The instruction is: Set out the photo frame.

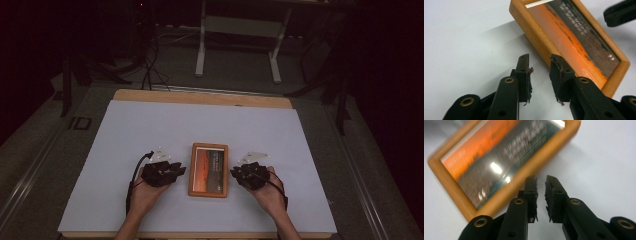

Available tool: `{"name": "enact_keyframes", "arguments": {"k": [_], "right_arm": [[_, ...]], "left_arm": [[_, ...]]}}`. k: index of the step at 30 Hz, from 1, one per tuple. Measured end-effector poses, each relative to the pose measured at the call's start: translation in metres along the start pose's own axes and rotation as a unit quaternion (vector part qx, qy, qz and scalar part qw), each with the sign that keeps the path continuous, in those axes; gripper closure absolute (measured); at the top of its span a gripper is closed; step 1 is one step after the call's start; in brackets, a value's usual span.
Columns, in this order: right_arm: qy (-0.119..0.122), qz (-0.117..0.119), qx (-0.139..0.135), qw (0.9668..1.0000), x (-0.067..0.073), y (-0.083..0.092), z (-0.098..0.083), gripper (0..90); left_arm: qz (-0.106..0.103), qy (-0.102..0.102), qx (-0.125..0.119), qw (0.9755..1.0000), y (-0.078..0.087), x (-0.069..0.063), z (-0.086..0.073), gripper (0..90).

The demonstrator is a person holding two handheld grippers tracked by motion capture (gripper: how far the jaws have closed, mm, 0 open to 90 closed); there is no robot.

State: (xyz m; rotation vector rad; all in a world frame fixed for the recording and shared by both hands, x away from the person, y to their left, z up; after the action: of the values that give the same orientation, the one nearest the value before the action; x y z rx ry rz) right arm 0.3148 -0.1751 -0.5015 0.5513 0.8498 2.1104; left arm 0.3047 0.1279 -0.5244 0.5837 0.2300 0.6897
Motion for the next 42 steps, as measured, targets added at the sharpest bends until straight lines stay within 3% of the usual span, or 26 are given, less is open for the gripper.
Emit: {"name": "enact_keyframes", "arguments": {"k": [5, 11, 13, 15, 18, 27, 34, 42], "right_arm": [[-0.001, 0.004, -0.047, 0.9989, 0.003, -0.001, 0.019, 69.6], [0.005, 0.007, -0.070, 0.9975, 0.003, -0.013, 0.036, 65.2], [0.013, 0.003, -0.078, 0.9968, 0.003, -0.016, 0.039, 68.4], [0.016, -0.001, -0.083, 0.9964, 0.002, -0.020, 0.040, 78.4], [0.013, -0.007, -0.083, 0.9964, 0.001, -0.024, 0.043, 89.7], [0.007, -0.008, -0.077, 0.9970, -0.004, -0.035, 0.055, 90.0], [0.002, -0.010, -0.075, 0.9971, -0.005, -0.045, 0.051, 90.0], [0.002, -0.014, -0.073, 0.9972, -0.007, -0.046, 0.054, 90.0]], "left_arm": [[0.000, 0.009, -0.007, 0.9999, 0.004, 0.000, -0.001, 63.9], [0.002, 0.021, -0.010, 0.9997, 0.005, 0.005, -0.003, 60.0], [0.003, 0.023, -0.013, 0.9997, 0.006, 0.006, -0.003, 59.5], [0.004, 0.025, -0.013, 0.9996, 0.006, 0.007, -0.003, 59.3], [0.004, 0.027, -0.014, 0.9995, 0.007, 0.008, -0.004, 59.1], [0.006, 0.033, -0.013, 0.9994, 0.007, 0.009, -0.003, 58.1], [0.014, 0.032, -0.014, 0.9993, 0.008, 0.011, -0.004, 57.9], [0.009, 0.036, -0.019, 0.9991, 0.009, 0.012, -0.004, 56.3]]}}
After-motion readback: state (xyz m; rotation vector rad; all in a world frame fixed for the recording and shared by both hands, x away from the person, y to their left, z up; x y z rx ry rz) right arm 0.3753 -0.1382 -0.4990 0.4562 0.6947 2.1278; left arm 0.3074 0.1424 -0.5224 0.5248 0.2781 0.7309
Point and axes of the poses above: each handheld gripper's, and its own axes: y roughly backward along the jaws, z roughly out of its top, x roughly to its left, the point moved 1 cm from there along -y, roughly forward along the jaws, and after that the axes turned 12 degrees about -y, right-handed, at the moved point
